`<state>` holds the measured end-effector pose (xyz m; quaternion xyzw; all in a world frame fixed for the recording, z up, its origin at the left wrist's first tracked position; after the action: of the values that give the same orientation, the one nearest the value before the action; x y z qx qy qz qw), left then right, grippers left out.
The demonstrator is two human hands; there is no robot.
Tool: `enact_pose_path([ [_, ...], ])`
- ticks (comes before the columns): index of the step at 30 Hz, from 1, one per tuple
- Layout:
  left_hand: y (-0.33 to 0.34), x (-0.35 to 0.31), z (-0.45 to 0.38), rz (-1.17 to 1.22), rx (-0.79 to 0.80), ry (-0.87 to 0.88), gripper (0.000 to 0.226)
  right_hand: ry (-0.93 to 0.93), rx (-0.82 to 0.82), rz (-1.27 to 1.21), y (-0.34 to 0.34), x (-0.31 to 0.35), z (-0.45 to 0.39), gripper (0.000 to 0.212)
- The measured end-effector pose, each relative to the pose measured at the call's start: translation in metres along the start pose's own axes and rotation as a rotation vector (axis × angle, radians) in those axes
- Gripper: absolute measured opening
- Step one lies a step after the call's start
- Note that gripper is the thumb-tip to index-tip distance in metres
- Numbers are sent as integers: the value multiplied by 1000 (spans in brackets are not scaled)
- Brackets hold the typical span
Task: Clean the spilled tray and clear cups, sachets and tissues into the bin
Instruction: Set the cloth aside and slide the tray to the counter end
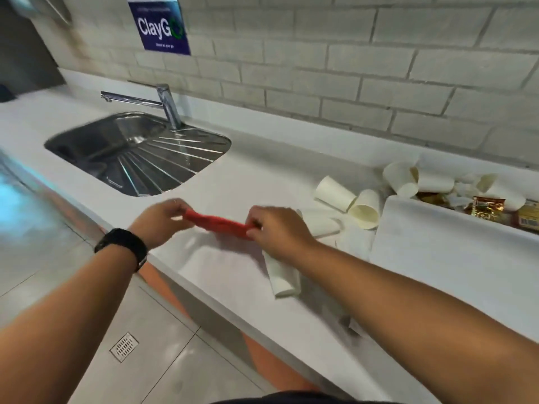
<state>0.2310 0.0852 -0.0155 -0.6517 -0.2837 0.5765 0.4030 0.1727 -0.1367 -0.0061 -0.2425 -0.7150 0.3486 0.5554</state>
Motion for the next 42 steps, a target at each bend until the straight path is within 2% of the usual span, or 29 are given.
enact_pose_path([
  [1, 15, 13, 2, -128, 77, -6, 14, -21, 107, 103, 20, -1, 7, 10],
  [3, 39, 30, 6, -237, 220, -20, 39, -55, 258, 227, 53, -3, 18, 14],
  [5, 51, 28, 7, -246, 239, -32, 50, -99, 278, 277, 67, -4, 23, 23],
  [7, 63, 10, 4, -243, 200, 45, 44, -111, 258, 284, 68, -5, 22, 28],
  [10, 87, -21, 1, -284, 225, 197, 39, -102, 218, 250, 55, -8, 16, 27],
  [12, 100, -33, -6, -299, 213, 204, 41, -86, 170, 226, 42, -16, 14, 27],
  [17, 104, -79, -25, -122, 16, 168, 34, 17, 13, 170, -3, -44, 19, 27],
  [20, 119, -127, -32, -75, 27, 220, 33, 64, -97, 124, -35, -66, 33, 25],
  [25, 153, -212, -30, 20, 52, 288, 29, 221, -205, 101, -97, -112, 77, 24],
  [31, 195, -300, -7, -74, -9, 408, 30, 418, -265, 153, -172, -181, 159, 23],
  [38, 256, -344, 12, -189, 191, 360, 37, 724, -341, 234, -239, -274, 263, 23],
  [42, 275, -344, 13, -381, 269, 274, 42, 898, -331, 282, -260, -314, 314, 22],
])
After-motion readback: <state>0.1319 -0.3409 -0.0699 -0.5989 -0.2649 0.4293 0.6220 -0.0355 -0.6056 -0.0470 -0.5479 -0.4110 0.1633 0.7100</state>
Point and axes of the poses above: each hand's wrist, its own z-axis away from the middle knuckle, its own y-axis out of the palm, x = y × z, the point moved 6 cm from there along -z, towards the middle knuckle, and after that the axes turned 9 degrees about -z, right-handed, at the moved point
